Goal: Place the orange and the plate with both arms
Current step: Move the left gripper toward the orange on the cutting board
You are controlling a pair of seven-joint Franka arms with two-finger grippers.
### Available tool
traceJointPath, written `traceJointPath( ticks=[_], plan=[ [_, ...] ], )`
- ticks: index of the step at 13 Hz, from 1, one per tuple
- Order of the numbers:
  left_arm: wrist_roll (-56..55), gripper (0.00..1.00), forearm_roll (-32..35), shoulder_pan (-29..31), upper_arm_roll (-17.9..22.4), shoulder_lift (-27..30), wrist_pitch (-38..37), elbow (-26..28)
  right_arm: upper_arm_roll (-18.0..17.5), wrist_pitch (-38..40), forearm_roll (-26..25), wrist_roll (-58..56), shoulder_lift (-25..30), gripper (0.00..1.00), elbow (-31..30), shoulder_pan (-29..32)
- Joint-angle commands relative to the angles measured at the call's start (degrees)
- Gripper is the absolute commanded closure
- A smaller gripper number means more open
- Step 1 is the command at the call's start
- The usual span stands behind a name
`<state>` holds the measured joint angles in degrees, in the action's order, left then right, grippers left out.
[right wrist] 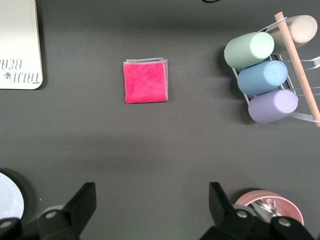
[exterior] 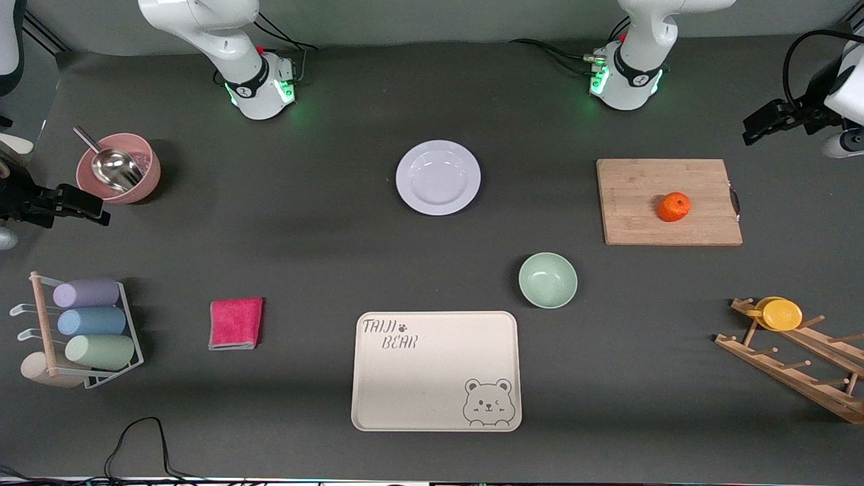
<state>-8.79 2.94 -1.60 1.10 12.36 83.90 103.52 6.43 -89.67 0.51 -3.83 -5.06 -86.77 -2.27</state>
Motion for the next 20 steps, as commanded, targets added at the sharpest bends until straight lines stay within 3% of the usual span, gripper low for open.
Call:
traceJointPath(
  ticks=[1, 8, 11, 14, 18, 20],
  plan=[
    [1.32, 0.00, 0.13, -1.21, 1.01, 1.08, -1.28, -0.51, -0.19, 0.90, -1.12, 1.54, 0.84, 0.00, -0.15, -0.01],
    [1.58, 0.00, 0.57, -0.68, 2.06, -0.84, -5.05, -2.79, -0.19, 0.82, -0.86, 1.54, 0.75, 0.00, -0.50, -0.01],
    [6.74, 0.00, 1.09, -0.68, 2.15, -3.82, -8.39, -7.44, -0.19, 0.82, -0.42, 1.63, 1.11, 0.00, -1.38, -0.10],
    [9.85, 0.00, 1.10, -0.68, 5.57, -4.54, -12.08, -9.04, -0.19, 0.82, -0.33, 1.72, 2.16, 0.00, -2.34, -0.10],
    [10.63, 0.00, 0.22, -0.86, 9.70, -3.49, -13.85, -8.87, -0.36, 0.90, -0.24, 2.51, 8.73, 0.00, -7.60, -0.45],
    [10.64, 0.00, 0.13, -0.77, 9.80, -0.17, -12.02, -4.32, -0.63, 2.82, -0.24, 8.72, 12.51, 0.00, -9.72, -3.42]
  ],
)
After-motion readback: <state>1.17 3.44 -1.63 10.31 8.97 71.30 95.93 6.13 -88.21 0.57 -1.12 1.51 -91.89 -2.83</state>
